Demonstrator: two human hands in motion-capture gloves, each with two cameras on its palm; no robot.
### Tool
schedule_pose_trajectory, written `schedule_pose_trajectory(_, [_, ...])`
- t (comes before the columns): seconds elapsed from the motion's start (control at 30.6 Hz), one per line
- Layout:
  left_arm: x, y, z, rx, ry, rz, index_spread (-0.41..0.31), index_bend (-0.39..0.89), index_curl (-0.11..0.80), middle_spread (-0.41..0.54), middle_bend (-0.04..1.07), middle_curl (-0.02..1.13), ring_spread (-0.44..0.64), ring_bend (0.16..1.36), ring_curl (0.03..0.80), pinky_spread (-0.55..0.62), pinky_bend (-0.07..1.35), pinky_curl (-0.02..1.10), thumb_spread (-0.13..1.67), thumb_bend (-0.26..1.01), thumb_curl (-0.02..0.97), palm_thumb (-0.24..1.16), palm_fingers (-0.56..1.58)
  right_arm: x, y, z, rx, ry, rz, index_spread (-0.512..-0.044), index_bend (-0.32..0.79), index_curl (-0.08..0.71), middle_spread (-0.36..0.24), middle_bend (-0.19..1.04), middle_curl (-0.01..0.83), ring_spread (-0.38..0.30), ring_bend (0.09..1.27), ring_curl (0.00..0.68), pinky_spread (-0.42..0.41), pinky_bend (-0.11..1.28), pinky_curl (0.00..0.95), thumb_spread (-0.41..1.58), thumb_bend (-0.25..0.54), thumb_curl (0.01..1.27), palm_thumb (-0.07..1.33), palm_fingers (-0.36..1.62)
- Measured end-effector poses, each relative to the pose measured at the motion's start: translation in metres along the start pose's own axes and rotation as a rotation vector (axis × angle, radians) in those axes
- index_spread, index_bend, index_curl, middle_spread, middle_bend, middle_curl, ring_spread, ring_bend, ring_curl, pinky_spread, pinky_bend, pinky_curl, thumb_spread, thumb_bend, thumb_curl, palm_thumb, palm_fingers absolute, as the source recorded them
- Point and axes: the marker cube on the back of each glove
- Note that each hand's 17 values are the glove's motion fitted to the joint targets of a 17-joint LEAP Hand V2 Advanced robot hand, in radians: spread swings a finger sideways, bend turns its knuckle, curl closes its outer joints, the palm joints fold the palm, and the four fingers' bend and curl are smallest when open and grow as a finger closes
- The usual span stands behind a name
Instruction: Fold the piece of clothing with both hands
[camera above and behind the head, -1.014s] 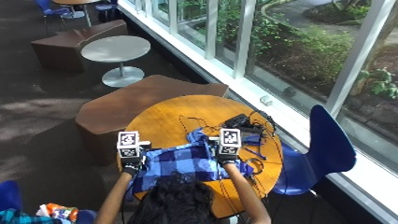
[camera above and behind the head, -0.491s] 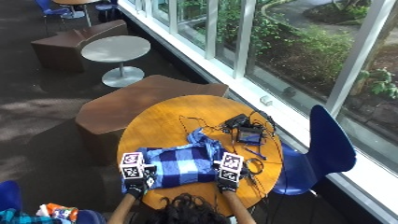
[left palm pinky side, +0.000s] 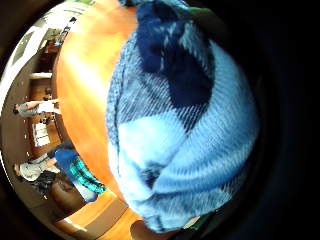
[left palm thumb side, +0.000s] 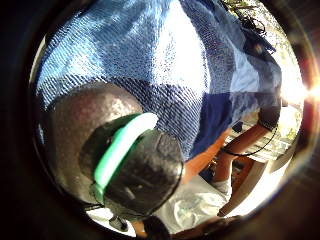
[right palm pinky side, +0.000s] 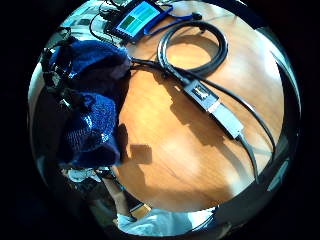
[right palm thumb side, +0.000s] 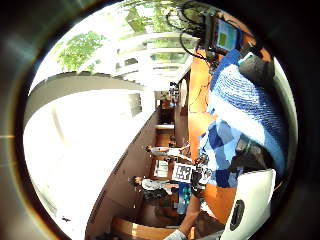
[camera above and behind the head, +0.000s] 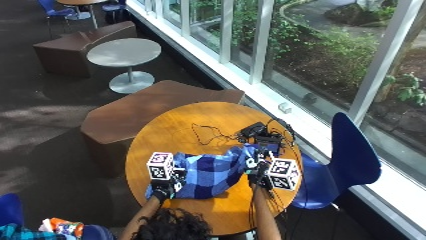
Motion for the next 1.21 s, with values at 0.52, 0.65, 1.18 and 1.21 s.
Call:
schedule_pose_trajectory(0.52, [-0.11, 0.097, -0.061, 0.366, 0.184, -0.274, -0.119, 0.15, 0.353, 0.001, 0.24, 0.39, 0.16, 0.54, 0.311, 0.23, 0.41, 0.39, 1.39, 0.05, 0.188, 0.14, 0.5, -0.119, 0.132, 0.286, -0.444, 0.723, -0.735, -0.305, 0.07, 0.221, -0.188, 0.2, 0.426, -0.247, 0.53, 0.391, -0.25, 0.6, 0.372, 0.66, -0.023, 0.62, 1.06, 1.07])
schedule_pose_trajectory(0.65, [-0.123, 0.107, -0.059, 0.368, 0.205, -0.301, -0.121, 0.15, 0.352, -0.016, 0.23, 0.4, 0.14, 0.53, 0.314, 0.21, 0.4, 0.39, 1.41, 0.06, 0.196, 0.17, 0.51, -0.099, 0.153, 0.315, -0.713, 0.479, -0.735, -0.307, 0.06, 0.211, -0.192, 0.17, 0.42, -0.249, 0.52, 0.389, -0.245, 0.61, 0.373, 0.66, -0.035, 0.62, 1.03, 1.04])
schedule_pose_trajectory(1.18, [-0.033, 0.108, -0.085, 0.199, -0.171, -0.193, -0.12, 0.14, 0.343, -0.025, 0.19, 0.41, 0.12, 0.51, 0.317, 0.18, 0.37, 0.38, 1.43, 0.05, 0.209, 0.19, 0.51, -0.062, 0.065, 0.119, -0.47, 0.75, -0.554, -0.294, 0.18, 0.31, -0.098, 0.18, 0.41, -0.081, 0.29, 0.333, 0.026, 0.35, 0.314, 1.19, -0.024, 0.51, 0.78, 0.72])
schedule_pose_trajectory(1.21, [-0.024, 0.107, -0.087, 0.186, -0.22, -0.195, -0.12, 0.14, 0.343, -0.025, 0.19, 0.41, 0.12, 0.51, 0.318, 0.18, 0.37, 0.38, 1.43, 0.04, 0.209, 0.18, 0.51, -0.062, 0.065, 0.113, -0.437, 0.785, -0.561, -0.296, 0.18, 0.314, -0.095, 0.18, 0.409, -0.076, 0.28, 0.335, 0.039, 0.35, 0.316, 1.2, -0.024, 0.5, 0.76, 0.7])
